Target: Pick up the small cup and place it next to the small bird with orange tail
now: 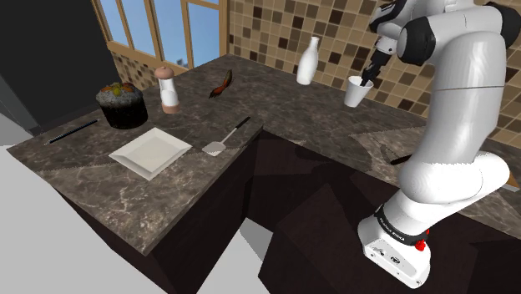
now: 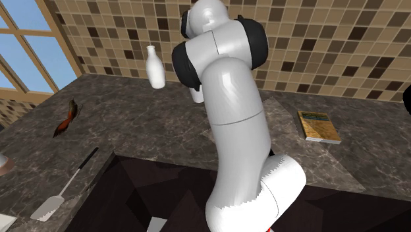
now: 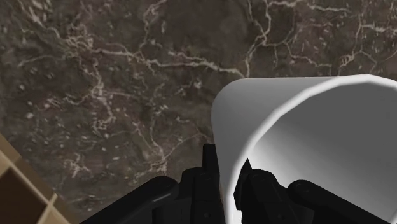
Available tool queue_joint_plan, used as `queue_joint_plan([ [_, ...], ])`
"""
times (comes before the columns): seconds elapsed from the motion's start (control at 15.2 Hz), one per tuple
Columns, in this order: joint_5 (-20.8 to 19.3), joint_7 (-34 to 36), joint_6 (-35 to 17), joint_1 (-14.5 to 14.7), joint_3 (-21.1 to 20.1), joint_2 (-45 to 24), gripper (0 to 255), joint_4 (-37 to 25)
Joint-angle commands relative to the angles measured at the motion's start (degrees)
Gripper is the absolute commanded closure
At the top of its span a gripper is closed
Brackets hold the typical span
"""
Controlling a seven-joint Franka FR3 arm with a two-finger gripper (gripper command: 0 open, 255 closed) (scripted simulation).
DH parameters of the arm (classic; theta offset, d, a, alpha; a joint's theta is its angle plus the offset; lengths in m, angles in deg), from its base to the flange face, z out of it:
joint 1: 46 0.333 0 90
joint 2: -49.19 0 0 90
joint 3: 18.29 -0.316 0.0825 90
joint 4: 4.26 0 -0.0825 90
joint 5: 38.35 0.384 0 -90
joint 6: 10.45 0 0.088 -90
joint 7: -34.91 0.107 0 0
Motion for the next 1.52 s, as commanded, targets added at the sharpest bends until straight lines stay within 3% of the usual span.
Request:
queue_joint_plan([
  [0.0,-0.3,0.3,1.5,-0.1,0.2,0.5,255,-1.1],
  [1.45,-0.7,4.1,18.1,-4.1,0.5,0.3,255,-19.1],
])
